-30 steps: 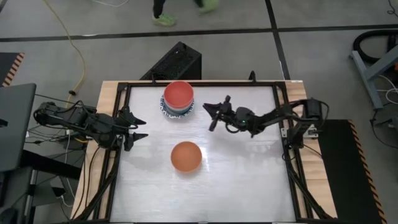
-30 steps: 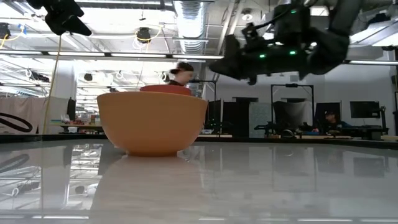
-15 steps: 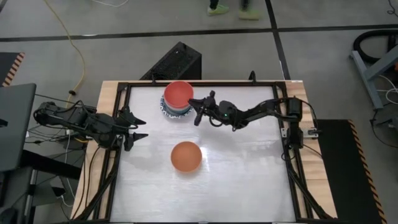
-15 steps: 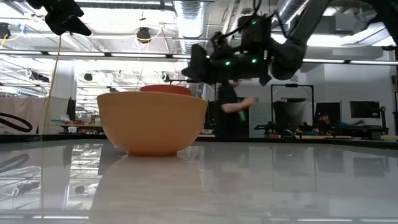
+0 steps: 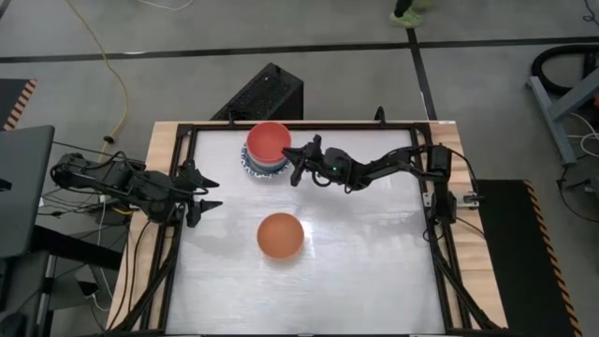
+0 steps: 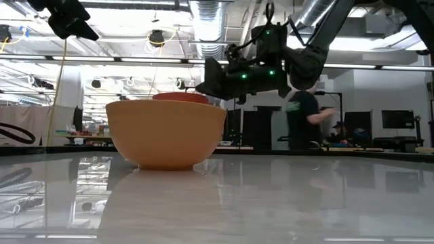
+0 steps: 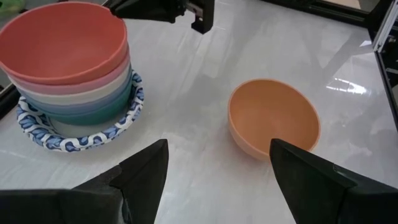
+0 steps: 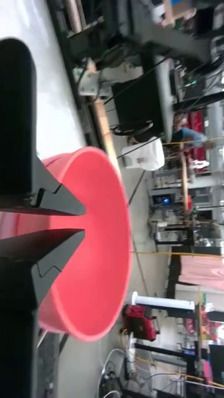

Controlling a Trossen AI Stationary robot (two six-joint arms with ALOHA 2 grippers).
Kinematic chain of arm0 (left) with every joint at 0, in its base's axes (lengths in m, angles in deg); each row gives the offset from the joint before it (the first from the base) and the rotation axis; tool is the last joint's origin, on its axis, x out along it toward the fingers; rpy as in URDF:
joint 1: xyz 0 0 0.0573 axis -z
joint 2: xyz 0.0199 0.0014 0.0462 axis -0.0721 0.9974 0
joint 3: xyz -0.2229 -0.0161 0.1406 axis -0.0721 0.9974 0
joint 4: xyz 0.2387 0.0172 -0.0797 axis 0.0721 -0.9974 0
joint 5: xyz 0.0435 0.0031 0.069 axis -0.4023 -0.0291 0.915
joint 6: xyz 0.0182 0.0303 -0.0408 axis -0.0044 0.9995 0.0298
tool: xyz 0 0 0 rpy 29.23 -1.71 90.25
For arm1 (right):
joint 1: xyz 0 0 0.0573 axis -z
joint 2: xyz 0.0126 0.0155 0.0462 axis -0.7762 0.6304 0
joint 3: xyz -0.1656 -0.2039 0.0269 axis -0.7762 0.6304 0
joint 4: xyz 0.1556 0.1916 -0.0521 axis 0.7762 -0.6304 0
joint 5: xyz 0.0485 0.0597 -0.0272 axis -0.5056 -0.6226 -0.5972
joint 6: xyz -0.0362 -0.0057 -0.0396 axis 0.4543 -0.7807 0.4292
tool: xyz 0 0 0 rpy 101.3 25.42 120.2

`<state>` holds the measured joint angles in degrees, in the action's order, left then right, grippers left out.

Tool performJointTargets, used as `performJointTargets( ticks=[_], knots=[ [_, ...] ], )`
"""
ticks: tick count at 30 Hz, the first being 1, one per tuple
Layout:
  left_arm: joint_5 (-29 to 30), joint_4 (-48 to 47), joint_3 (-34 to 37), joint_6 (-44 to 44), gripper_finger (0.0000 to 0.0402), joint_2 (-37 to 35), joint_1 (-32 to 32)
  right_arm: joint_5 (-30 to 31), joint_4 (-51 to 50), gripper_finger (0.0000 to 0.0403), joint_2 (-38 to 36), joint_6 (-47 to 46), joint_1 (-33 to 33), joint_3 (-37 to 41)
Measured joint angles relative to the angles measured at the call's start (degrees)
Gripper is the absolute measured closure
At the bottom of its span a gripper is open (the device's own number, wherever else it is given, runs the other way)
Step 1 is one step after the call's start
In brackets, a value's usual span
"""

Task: Nest bowls inside each other
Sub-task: Stack the orange bowl on the pink bowl, then stack the yellow bin on the orange bin

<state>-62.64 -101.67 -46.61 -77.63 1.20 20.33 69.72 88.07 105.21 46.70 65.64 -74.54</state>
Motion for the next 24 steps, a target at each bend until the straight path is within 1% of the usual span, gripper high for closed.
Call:
performJointTargets(
  ticks=[11,15,19,24],
  knots=[
    [0.02,0.02,0.00,0.00,0.0132,-0.01,-0.01,-0.13,-2.34,0.0337,0.00,-0.23,0.48,0.02],
    [0.02,0.02,0.00,0.00,0.0132,0.00,0.01,-0.13,-0.08,0.0337,-0.42,1.17,-0.03,0.04],
    [0.02,0.02,-0.01,0.00,0.0132,-0.01,0.00,-0.26,0.45,0.0337,-3.73,2.90,-1.52,0.04],
    [0.02,0.04,0.00,0.00,0.0132,-0.02,0.01,-0.25,-4.15,0.0337,-10.26,2.11,-4.89,0.02]
  ],
)
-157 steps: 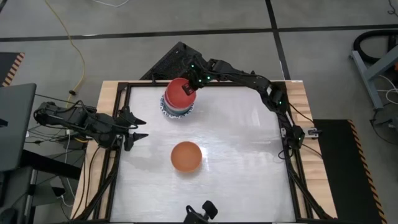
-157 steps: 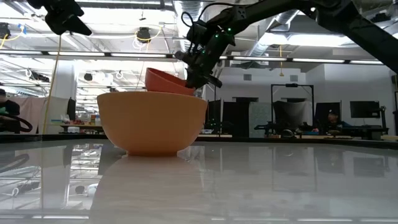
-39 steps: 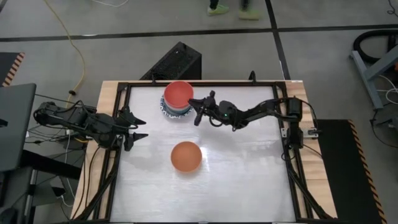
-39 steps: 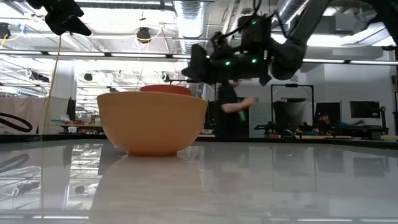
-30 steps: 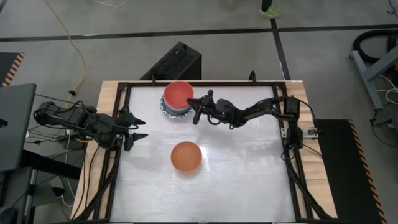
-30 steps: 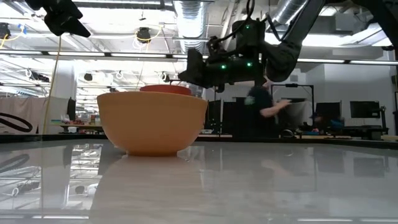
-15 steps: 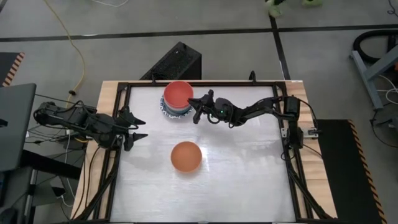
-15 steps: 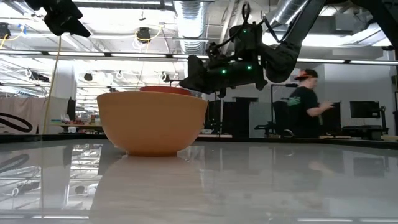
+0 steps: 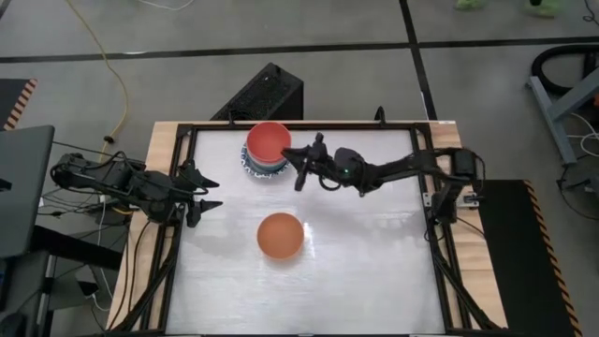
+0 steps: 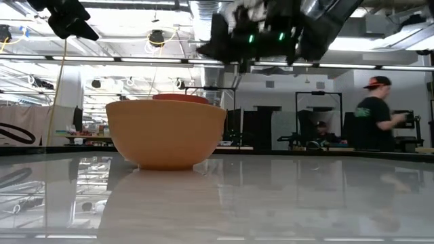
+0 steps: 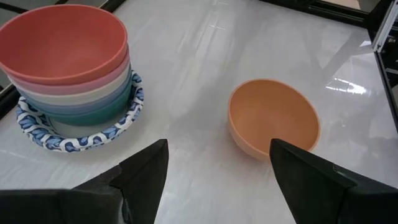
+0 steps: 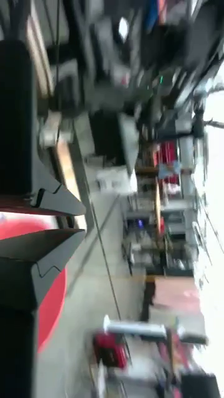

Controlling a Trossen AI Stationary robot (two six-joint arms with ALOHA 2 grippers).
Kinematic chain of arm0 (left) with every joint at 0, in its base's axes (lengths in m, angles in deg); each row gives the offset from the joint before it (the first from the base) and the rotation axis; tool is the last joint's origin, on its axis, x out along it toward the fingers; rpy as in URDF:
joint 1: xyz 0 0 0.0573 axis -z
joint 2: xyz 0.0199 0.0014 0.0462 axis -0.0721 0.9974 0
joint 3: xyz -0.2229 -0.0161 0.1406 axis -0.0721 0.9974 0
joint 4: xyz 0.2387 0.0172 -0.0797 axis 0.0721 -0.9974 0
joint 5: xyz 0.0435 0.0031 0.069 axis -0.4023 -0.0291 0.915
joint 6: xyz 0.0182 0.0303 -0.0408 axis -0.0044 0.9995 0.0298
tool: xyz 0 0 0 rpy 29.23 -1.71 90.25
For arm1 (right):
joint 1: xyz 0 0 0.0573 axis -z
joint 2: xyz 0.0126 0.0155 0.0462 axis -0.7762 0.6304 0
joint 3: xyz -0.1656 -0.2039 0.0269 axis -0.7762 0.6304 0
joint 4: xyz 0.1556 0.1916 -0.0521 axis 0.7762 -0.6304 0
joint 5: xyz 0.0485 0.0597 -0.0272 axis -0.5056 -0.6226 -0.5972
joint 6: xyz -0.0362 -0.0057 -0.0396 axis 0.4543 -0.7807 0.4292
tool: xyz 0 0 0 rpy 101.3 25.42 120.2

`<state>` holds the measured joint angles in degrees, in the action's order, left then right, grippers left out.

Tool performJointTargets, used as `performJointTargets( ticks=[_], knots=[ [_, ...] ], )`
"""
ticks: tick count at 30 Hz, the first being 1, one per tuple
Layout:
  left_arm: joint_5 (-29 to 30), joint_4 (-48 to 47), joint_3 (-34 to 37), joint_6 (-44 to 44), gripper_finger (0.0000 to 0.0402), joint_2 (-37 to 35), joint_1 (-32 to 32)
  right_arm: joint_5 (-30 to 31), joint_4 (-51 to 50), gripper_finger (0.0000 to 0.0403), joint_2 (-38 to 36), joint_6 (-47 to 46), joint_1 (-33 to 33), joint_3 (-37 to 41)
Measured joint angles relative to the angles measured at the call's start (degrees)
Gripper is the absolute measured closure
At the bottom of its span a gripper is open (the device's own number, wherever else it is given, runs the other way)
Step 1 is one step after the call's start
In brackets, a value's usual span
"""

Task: Nest bowls inside each other
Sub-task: Stack the yellow bin on the orange bin

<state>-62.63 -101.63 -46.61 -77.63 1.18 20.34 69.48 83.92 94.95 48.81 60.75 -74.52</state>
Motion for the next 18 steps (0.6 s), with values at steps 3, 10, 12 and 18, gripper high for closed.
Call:
performJointTargets(
  ticks=[3,10,12,18],
  knots=[
    [0.00,0.00,0.00,0.00,0.0132,0.00,0.00,-0.51,-6.45,0.0337,-5.23,-3.55,-3.78,0.00],
    [-0.01,0.01,0.00,0.00,0.0132,0.00,-0.01,-4.22,-37.31,0.0337,-16.40,-11.61,-14.21,0.00],
    [0.00,0.02,0.00,0.00,0.0132,0.02,-0.02,-1.98,-43.65,0.0337,-17.47,-14.03,-17.43,0.00],
    [0.00,0.02,0.00,0.00,0.0132,0.00,0.00,5.17,-47.99,0.0316,-14.87,-14.77,-24.63,0.00]
  ],
)
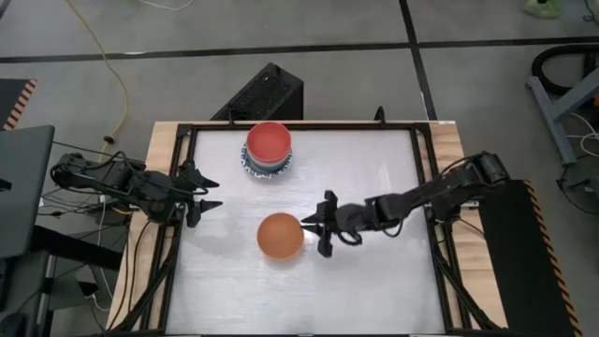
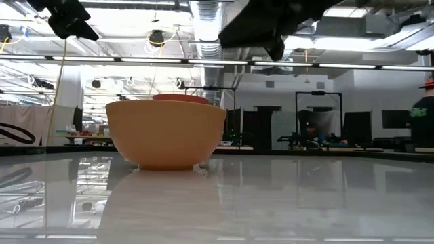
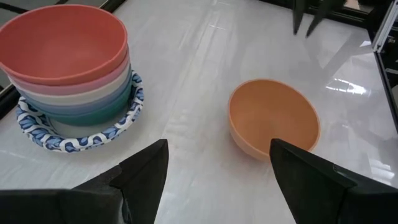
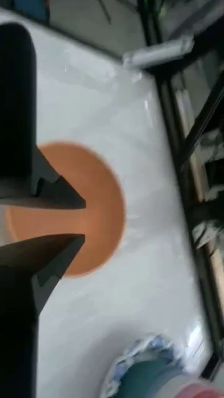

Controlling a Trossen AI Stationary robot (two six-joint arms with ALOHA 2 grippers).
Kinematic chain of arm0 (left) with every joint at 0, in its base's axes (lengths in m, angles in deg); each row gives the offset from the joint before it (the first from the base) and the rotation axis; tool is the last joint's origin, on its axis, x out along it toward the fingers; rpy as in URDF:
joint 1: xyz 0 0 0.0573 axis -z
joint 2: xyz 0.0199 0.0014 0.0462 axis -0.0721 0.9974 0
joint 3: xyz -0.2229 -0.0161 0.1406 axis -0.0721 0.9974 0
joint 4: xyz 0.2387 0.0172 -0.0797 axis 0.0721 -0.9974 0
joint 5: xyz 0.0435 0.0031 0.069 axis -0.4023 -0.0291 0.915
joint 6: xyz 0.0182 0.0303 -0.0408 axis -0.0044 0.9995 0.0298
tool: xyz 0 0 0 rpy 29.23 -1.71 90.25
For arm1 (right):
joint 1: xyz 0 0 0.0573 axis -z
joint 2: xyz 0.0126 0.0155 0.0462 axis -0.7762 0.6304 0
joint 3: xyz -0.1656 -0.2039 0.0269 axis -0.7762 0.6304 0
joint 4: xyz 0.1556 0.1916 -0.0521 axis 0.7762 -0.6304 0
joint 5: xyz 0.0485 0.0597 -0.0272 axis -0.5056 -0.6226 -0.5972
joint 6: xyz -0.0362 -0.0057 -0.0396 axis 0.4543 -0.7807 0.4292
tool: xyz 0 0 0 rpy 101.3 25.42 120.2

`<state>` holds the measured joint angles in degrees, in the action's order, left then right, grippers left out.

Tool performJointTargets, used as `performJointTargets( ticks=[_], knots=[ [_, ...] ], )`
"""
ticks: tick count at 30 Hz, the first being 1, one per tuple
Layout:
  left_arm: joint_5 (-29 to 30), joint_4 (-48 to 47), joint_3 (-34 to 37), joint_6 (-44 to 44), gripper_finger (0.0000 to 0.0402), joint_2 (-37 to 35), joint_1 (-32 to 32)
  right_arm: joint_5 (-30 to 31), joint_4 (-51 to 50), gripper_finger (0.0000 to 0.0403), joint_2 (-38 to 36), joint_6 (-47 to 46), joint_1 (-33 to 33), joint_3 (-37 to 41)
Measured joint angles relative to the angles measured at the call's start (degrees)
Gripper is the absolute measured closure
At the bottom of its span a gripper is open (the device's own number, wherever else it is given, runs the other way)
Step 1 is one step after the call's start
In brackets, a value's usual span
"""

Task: Nest bowls inside each other
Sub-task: Stack the yellow bin on the orange bin

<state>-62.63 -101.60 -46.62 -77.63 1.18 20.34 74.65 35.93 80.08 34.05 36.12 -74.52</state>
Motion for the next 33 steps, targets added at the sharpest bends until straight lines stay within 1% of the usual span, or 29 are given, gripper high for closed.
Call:
performJointTargets(
  ticks=[5,10,13,16,18,21,23,26,29,33],
  knots=[
    [0.00,-0.02,-0.02,0.00,0.0132,0.02,0.00,5.40,0.32,0.0264,5.22,-2.83,-0.56,0.00],
    [0.00,-0.01,0.00,0.00,0.0132,0.00,-0.01,10.60,2.79,0.0211,12.48,-6.98,0.64,0.05],
    [0.00,-0.04,0.00,0.00,0.0132,0.02,-0.02,12.64,5.90,0.0195,15.75,-8.32,1.58,0.04],
    [0.00,-0.04,-0.01,0.00,0.0132,0.02,0.00,12.75,9.06,0.0191,18.32,-8.52,2.34,0.00],
    [-0.01,-0.04,-0.01,-0.01,0.0132,0.01,-0.01,11.55,10.08,0.0192,19.45,-8.62,2.71,-0.22],
    [-0.02,-0.09,-0.01,0.00,0.0132,0.00,0.00,9.78,10.13,0.0197,20.19,-11.65,3.01,-0.42],
    [0.00,-0.07,0.00,0.00,0.0132,0.02,-0.02,8.44,8.08,0.0202,20.28,-13.92,3.40,-0.42],
    [0.00,-0.09,-0.02,0.00,0.0132,0.02,-0.01,8.02,5.11,0.0219,20.30,-16.78,3.70,-0.42],
    [-0.01,-0.09,-0.02,-0.01,0.0132,0.02,0.00,7.69,3.53,0.0252,20.22,-18.68,3.75,-0.37],
    [0.00,-0.11,-0.02,0.00,0.0132,0.02,-0.01,6.66,3.51,0.0324,20.19,-19.58,3.25,-0.37]
  ],
)
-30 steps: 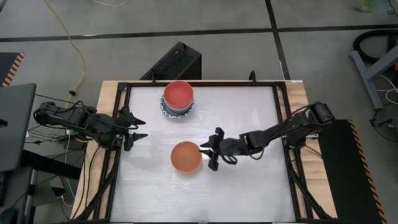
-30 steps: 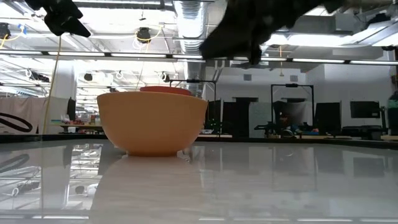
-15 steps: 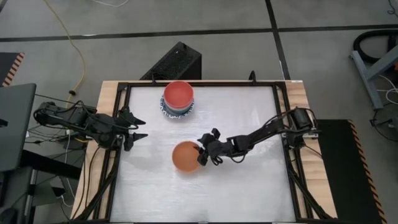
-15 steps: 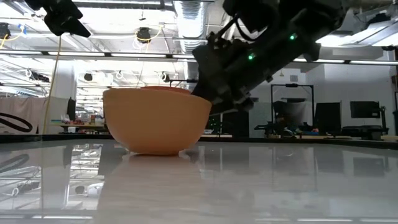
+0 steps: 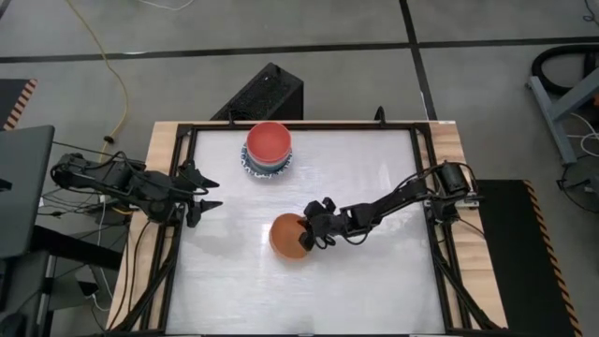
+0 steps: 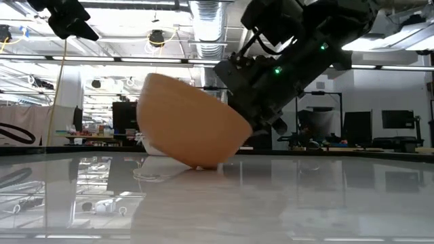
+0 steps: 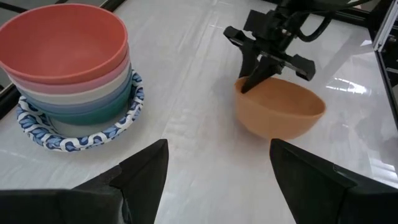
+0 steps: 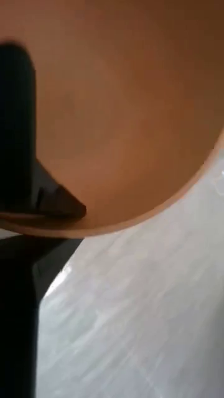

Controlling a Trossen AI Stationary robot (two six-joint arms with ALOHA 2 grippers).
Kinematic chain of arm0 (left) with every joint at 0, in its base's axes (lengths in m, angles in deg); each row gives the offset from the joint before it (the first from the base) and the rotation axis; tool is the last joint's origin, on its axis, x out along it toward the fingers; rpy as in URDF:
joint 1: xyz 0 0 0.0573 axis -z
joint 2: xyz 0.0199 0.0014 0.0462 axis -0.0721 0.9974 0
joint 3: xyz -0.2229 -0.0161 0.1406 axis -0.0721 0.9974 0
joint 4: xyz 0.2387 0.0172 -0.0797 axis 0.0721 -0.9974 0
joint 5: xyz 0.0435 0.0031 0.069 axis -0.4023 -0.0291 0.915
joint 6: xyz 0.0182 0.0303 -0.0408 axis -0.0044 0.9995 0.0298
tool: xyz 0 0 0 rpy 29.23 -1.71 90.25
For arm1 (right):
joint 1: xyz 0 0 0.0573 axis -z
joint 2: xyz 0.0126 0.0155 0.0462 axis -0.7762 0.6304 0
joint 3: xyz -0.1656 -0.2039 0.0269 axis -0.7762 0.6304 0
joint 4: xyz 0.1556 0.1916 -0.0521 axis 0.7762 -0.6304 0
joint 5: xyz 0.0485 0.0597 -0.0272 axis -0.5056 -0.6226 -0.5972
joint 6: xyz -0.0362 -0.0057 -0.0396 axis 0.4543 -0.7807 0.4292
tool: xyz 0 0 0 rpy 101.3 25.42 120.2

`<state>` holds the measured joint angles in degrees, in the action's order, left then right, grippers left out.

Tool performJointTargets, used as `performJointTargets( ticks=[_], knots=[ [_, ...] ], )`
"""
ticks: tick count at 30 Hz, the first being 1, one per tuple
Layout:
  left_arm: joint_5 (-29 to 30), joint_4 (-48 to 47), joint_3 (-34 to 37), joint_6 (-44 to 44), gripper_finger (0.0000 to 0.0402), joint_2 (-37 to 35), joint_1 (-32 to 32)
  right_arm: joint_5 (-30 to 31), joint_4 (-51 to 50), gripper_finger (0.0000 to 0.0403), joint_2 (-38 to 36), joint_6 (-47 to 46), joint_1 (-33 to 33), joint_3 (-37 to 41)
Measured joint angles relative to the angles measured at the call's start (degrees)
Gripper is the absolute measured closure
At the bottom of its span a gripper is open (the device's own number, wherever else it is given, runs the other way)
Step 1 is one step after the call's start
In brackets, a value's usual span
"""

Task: Nest bowls inside each other
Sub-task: Stack the yellow bin on the orange bin

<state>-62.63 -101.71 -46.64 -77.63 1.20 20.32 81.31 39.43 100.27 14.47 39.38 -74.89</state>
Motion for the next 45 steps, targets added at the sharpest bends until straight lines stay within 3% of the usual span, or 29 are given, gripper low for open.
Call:
performJointTargets(
  ticks=[4,14,28,34,41,45],
  knots=[
    [0.00,-0.02,0.02,0.00,0.0132,-0.02,0.00,-0.02,1.03,0.0388,-0.37,0.04,-0.57,-0.30],
    [0.00,-0.03,0.00,0.00,0.0132,0.00,0.00,0.14,3.01,0.0394,-2.03,0.02,0.29,0.10],
    [0.00,-0.04,0.00,0.00,0.0132,0.00,0.01,5.01,8.05,0.0394,-14.97,11.13,6.11,-1.26],
    [0.00,-0.04,0.00,0.00,0.0132,0.00,0.01,5.08,6.96,0.0394,-15.78,18.53,11.85,-9.95],
    [-0.01,-0.07,0.00,0.00,0.0132,-0.01,0.00,4.67,-13.02,0.0394,-13.52,20.34,19.76,-24.88],
    [0.00,-0.07,0.02,0.00,0.0132,-0.02,0.00,0.31,-21.37,0.0394,-10.34,19.02,24.28,-32.52]
  ],
)
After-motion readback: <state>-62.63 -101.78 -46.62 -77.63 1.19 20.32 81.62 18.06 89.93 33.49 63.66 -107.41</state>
